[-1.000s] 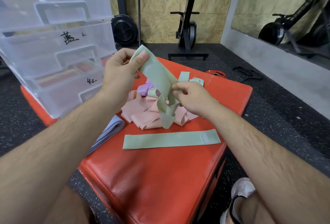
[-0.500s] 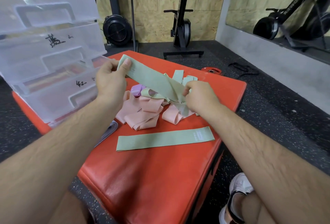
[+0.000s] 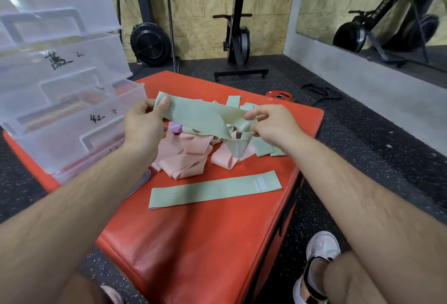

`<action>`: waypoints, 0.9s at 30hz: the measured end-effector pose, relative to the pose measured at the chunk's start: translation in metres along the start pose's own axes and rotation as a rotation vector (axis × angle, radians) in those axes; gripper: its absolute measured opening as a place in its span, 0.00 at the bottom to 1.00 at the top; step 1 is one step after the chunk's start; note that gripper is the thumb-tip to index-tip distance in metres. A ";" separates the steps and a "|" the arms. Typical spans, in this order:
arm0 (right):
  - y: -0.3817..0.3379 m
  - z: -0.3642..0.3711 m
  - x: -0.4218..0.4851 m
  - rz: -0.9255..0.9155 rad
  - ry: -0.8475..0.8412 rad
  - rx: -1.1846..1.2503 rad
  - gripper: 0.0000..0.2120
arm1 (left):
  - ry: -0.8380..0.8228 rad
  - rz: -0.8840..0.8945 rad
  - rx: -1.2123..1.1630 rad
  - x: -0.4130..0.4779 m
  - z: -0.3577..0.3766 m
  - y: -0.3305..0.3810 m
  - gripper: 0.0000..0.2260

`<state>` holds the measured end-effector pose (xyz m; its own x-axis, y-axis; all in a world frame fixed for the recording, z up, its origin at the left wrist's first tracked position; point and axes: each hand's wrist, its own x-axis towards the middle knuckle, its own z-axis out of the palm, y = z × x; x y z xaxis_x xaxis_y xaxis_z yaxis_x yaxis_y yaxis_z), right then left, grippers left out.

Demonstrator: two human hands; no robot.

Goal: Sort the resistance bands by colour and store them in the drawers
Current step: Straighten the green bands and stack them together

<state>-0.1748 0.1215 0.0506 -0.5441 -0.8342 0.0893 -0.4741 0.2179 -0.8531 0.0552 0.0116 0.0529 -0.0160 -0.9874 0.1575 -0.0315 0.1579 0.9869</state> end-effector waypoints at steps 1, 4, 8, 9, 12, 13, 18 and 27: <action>0.001 0.001 -0.001 -0.037 0.025 -0.128 0.19 | -0.018 0.004 -0.013 -0.001 0.000 0.000 0.10; 0.002 0.005 -0.006 -0.053 0.044 -0.379 0.21 | -0.088 0.052 -0.034 -0.008 0.005 0.001 0.08; 0.004 0.008 -0.002 -0.008 0.095 -0.208 0.17 | -0.114 0.085 -0.033 -0.017 0.013 0.000 0.07; 0.004 0.008 0.000 0.021 0.086 -0.062 0.17 | -0.104 0.076 -0.033 -0.017 0.013 -0.001 0.07; -0.005 0.005 0.001 0.149 0.073 0.399 0.17 | -0.077 0.023 -0.036 -0.013 0.008 -0.003 0.08; -0.009 0.002 -0.001 0.195 0.066 0.501 0.17 | -0.067 0.008 -0.045 -0.011 0.007 -0.004 0.08; -0.015 -0.008 -0.002 0.414 -0.130 0.970 0.15 | -0.064 -0.053 -0.059 -0.006 0.001 -0.008 0.08; -0.006 -0.021 0.004 0.425 -0.289 1.051 0.19 | -0.026 -0.112 -0.063 0.000 -0.012 -0.009 0.07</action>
<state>-0.1885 0.1271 0.0670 -0.2789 -0.9088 -0.3103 0.5880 0.0938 -0.8034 0.0676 0.0100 0.0447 -0.0420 -0.9980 0.0463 0.0278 0.0452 0.9986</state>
